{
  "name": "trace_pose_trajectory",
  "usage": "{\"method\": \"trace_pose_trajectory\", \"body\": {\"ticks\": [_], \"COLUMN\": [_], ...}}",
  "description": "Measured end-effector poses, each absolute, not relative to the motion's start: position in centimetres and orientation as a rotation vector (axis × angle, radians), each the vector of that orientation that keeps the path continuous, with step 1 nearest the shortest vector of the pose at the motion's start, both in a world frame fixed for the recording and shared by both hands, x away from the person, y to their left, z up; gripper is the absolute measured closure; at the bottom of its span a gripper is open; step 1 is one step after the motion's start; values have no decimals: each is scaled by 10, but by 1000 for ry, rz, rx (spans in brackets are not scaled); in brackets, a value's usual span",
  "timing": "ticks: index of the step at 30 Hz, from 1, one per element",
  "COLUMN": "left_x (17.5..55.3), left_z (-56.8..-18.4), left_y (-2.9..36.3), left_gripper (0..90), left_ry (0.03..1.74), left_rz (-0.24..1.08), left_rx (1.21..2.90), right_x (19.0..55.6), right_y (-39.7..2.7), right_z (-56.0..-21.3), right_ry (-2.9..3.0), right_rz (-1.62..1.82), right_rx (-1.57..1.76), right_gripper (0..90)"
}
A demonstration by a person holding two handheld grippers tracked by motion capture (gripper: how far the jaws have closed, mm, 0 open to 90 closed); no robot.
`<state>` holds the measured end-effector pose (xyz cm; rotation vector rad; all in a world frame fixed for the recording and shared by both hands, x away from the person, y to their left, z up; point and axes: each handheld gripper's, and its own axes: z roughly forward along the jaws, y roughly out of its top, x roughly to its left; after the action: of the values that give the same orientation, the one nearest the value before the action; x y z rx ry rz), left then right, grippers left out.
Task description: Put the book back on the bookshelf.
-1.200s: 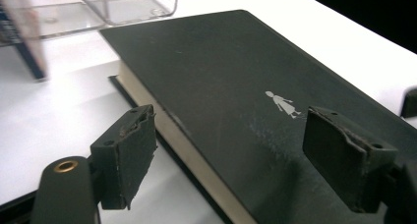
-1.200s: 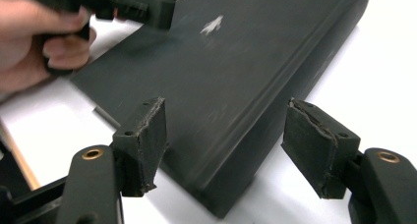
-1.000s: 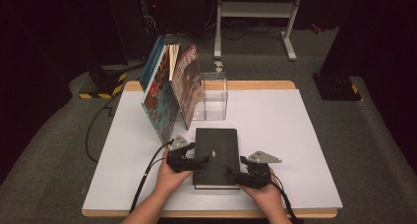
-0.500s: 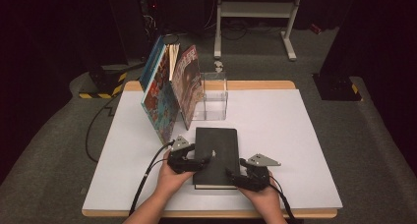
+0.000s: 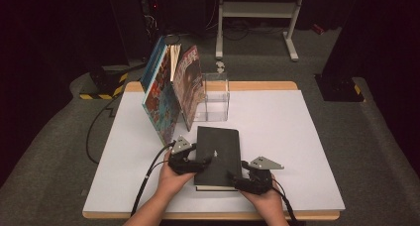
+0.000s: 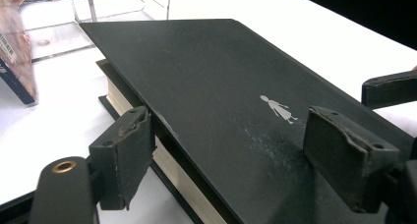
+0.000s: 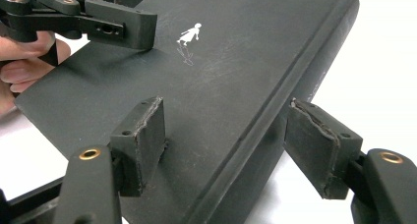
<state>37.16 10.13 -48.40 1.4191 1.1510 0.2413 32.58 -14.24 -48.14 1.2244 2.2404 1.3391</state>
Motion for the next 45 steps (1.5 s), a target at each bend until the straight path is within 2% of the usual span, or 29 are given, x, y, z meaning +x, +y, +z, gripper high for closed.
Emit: {"method": "trace_pose_trajectory", "body": {"ticks": [10, 12, 14, 25, 32, 38, 45], "left_x": [370, 368, 367, 381, 386, 391, 391], "left_z": [-474, -472, -470, -473, -473, -473, -473], "left_y": [103, 102, 101, 104, 105, 113, 118], "left_gripper": [227, 275, 282, 358, 368, 437, 456], "left_ry": [1126, 1097, 1086, 1117, 1115, 1144, 1143], "left_rz": [240, 264, 261, 163, 155, 87, 75], "left_rx": [1398, 1386, 1391, 1379, 1379, 1384, 1408], "right_x": [324, 324, 324, 322, 318, 316, 315], "right_y": [-144, -145, -146, -146, -149, -150, -151], "right_z": [-480, -479, -478, -479, -480, -482, -483], "right_ry": [2240, 2233, 2232, 2238, 2229, 2227, 2233], "right_rz": [1344, 1357, 1366, 1374, 1366, 1366, 1356], "right_rx": [1221, 1226, 1228, 1231, 1234, 1241, 1243], "right_gripper": [315, 314, 314, 316, 316, 316, 316]}}
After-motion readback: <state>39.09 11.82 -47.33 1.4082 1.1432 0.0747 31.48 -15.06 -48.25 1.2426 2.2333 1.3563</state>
